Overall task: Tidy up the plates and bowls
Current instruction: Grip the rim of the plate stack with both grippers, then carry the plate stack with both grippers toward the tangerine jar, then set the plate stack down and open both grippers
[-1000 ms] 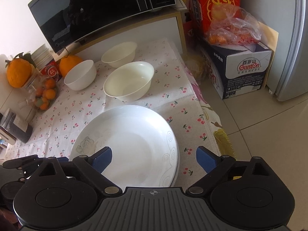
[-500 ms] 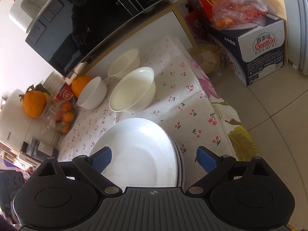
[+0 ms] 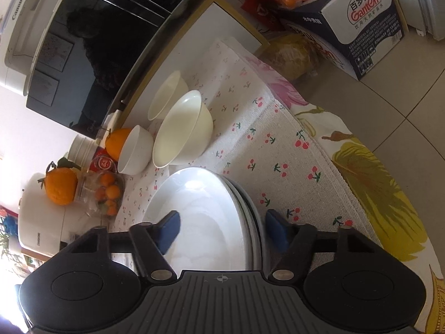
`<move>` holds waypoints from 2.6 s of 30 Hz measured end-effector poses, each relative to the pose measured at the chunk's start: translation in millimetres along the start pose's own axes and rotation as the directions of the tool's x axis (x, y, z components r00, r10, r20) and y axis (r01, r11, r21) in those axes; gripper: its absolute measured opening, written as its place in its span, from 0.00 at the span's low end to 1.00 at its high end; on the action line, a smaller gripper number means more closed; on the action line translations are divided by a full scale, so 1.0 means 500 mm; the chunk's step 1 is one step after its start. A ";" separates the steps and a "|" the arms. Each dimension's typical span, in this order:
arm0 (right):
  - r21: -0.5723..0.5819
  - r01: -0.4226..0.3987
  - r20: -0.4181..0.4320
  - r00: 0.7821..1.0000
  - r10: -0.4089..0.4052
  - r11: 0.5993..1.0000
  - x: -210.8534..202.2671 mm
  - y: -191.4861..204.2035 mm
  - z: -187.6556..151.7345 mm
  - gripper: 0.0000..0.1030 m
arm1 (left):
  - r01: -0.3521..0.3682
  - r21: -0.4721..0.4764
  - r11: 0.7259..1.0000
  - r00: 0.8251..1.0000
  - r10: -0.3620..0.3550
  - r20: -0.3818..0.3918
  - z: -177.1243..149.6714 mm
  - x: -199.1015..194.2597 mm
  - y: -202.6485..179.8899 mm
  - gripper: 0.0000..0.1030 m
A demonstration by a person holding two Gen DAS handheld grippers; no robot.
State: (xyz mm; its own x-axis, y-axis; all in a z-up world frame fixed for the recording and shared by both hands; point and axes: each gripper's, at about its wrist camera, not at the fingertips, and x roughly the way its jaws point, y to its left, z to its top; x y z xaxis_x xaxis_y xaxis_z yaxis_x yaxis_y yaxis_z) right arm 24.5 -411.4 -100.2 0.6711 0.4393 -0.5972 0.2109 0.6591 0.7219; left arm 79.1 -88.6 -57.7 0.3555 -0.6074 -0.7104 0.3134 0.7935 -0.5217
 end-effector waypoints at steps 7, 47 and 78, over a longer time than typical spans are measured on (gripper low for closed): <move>-0.031 0.056 0.028 0.998 -0.055 0.998 -0.006 0.009 -0.009 0.34 | -0.046 -0.022 0.999 0.999 0.046 0.026 -0.004 -0.010 0.003 0.36; -0.234 -0.003 -0.135 0.990 -0.030 0.972 0.196 0.299 -0.147 0.36 | -0.207 -0.221 0.953 0.961 0.241 0.138 0.010 -0.218 0.246 0.36; -0.284 0.052 -0.108 0.991 -0.085 0.957 0.185 0.330 -0.098 0.90 | -0.379 -0.120 0.917 0.907 0.394 0.147 0.055 -0.227 0.213 0.95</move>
State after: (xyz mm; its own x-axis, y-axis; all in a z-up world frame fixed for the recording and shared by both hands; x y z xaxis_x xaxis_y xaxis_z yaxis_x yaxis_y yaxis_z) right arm 86.6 -232.2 -53.5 0.5702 0.4446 -0.6908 0.0349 0.8271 0.5610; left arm 96.2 63.9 -19.6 0.5755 -0.2434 -0.7807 0.0468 0.9629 -0.2657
